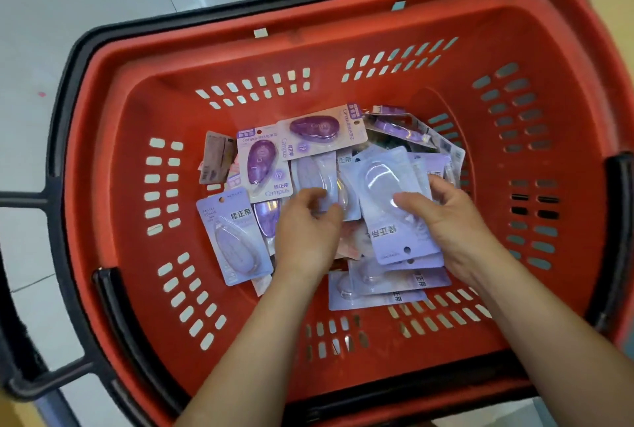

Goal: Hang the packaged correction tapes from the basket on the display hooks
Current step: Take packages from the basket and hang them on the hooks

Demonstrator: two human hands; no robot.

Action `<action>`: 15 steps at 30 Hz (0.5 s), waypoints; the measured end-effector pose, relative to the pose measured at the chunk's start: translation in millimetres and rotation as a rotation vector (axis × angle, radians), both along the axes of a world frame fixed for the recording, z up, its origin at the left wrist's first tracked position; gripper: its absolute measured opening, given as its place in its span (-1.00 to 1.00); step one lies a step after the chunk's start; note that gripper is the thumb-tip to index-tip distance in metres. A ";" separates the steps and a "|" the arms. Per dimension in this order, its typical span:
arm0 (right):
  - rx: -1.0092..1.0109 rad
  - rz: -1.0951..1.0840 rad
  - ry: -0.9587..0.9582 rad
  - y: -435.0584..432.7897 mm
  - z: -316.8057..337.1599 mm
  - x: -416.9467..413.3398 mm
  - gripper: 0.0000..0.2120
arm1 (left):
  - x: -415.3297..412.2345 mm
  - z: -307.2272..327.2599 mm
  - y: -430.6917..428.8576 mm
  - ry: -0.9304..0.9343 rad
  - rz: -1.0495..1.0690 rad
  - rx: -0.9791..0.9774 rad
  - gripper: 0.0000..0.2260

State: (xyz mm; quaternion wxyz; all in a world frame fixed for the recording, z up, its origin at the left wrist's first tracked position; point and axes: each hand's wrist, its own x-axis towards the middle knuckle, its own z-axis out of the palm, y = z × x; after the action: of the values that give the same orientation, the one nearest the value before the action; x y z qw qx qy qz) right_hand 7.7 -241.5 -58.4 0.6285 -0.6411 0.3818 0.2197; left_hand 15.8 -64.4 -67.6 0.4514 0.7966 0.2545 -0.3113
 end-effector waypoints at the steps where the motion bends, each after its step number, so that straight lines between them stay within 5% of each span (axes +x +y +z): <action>1: 0.003 -0.046 0.015 -2.5 1.5 -0.3 -0.89 | 2.3 -2.4 1.8 -0.092 -0.156 0.138 -0.63; 5: 0.047 -0.088 0.028 -6.2 5.3 -2.6 -0.91 | 13.1 -16.0 -7.3 -0.017 -0.471 0.326 -0.36; 9: 0.086 -0.146 0.027 -2.3 14.7 -0.5 -0.91 | 32.9 -30.8 -28.3 0.089 -0.207 0.296 -0.35; 12: 0.086 -0.179 0.045 -1.5 18.9 -0.4 -0.92 | 34.6 -35.8 -33.6 0.055 -0.162 0.347 -0.51; 15: 0.046 -0.194 0.015 -1.9 21.9 -0.9 -0.92 | 37.0 -30.3 -24.9 0.044 -0.083 0.309 -0.43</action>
State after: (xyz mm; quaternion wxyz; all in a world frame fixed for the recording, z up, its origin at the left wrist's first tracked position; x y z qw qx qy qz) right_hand 6.8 -243.4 -36.4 0.6586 -0.5846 0.4418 0.1713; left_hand 52.7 -89.3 -97.8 0.3045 0.8594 0.2760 -0.3041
